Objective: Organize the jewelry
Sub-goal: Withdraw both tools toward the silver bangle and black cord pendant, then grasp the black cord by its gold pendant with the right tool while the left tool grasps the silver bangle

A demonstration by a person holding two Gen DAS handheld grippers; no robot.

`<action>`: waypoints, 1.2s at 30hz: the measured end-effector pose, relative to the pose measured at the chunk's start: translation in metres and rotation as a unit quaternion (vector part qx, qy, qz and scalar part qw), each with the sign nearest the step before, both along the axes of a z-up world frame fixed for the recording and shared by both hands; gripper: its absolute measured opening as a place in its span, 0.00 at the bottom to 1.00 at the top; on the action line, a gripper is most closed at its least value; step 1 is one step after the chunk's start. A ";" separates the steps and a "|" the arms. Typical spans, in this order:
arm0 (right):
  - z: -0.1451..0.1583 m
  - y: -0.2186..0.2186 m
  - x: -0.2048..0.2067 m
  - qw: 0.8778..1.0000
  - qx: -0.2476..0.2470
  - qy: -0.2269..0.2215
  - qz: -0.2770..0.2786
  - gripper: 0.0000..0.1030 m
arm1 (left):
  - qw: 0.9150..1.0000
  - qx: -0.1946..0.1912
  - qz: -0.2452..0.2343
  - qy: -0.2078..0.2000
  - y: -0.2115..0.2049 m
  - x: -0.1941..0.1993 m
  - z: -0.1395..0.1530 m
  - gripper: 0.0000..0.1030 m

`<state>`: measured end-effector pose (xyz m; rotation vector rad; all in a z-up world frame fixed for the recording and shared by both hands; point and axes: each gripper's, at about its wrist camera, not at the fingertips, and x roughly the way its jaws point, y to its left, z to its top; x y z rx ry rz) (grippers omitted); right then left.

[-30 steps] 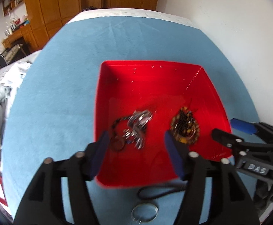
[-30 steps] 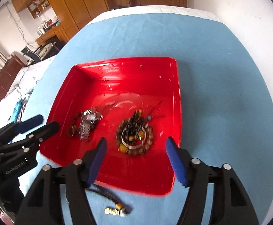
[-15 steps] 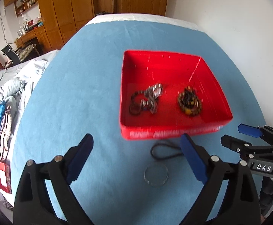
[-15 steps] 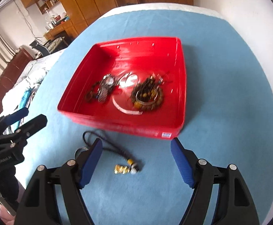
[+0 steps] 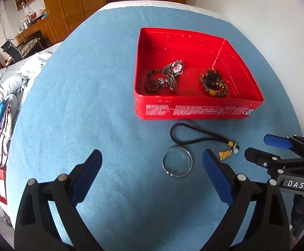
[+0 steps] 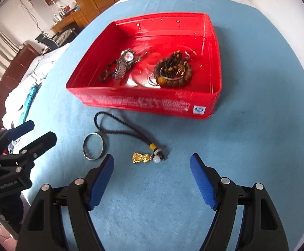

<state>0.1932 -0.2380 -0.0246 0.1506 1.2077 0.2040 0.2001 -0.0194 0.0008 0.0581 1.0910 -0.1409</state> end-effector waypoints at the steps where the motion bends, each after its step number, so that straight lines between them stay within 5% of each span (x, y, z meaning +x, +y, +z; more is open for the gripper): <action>1: -0.001 0.001 0.000 1.000 0.001 0.001 0.001 0.73 | 1.000 0.000 0.000 0.002 0.000 0.000 -0.002 0.93; 7: -0.010 0.006 0.002 1.000 0.004 0.009 0.005 0.73 | 1.000 -0.009 0.002 0.012 0.001 -0.001 -0.010 0.93; 23: -0.045 0.005 0.029 0.999 0.010 0.052 0.005 0.39 | 0.999 -0.020 0.003 0.031 -0.001 0.012 -0.028 0.93; 33: -0.051 0.018 0.032 0.998 -0.037 0.036 0.021 0.31 | 0.999 -0.015 -0.005 0.040 -0.010 0.018 -0.037 0.93; 36: -0.052 0.017 0.029 0.998 -0.053 0.034 0.014 0.16 | 0.999 -0.009 -0.009 0.044 -0.014 0.018 -0.040 0.93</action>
